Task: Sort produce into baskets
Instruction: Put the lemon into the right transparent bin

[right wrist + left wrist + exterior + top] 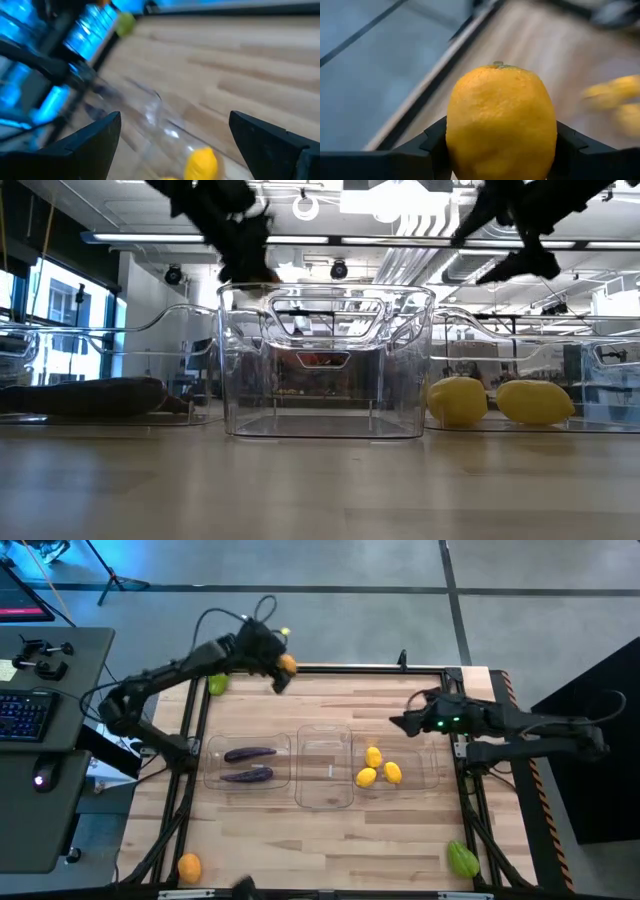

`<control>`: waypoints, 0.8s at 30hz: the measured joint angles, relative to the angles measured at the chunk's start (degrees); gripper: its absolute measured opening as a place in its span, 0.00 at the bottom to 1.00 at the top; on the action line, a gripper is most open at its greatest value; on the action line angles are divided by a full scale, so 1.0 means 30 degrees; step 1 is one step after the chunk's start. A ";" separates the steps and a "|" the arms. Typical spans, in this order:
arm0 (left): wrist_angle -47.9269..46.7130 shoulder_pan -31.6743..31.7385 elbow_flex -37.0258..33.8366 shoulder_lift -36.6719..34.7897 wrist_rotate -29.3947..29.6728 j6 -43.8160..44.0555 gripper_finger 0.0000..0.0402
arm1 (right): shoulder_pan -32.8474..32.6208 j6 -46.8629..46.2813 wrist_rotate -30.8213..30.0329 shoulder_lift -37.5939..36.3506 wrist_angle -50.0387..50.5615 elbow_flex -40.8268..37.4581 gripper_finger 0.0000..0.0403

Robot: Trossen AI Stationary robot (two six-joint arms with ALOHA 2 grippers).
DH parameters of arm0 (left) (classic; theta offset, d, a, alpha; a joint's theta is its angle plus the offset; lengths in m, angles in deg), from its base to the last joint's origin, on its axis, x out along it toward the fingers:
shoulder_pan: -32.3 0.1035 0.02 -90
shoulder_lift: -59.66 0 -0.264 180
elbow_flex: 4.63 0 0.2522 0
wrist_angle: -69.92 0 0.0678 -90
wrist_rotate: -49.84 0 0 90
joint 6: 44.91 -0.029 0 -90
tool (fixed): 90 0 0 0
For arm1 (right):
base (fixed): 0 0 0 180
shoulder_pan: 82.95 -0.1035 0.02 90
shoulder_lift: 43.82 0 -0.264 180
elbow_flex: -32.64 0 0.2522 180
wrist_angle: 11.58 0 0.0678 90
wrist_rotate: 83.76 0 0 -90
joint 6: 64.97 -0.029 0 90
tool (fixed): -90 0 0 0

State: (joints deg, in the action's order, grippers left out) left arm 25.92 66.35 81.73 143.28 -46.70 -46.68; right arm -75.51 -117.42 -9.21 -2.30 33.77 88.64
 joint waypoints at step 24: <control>1.7786 -1.1124 -0.0036 1.0008 0.0629 0.6638 0.54 | 0.0007 0.1620 -0.2701 -0.1382 -0.0108 0.0022 0.90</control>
State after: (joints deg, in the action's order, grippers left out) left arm 79.28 32.97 81.62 173.30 -44.81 -26.76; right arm -75.49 -112.56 -17.31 -6.45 33.44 88.71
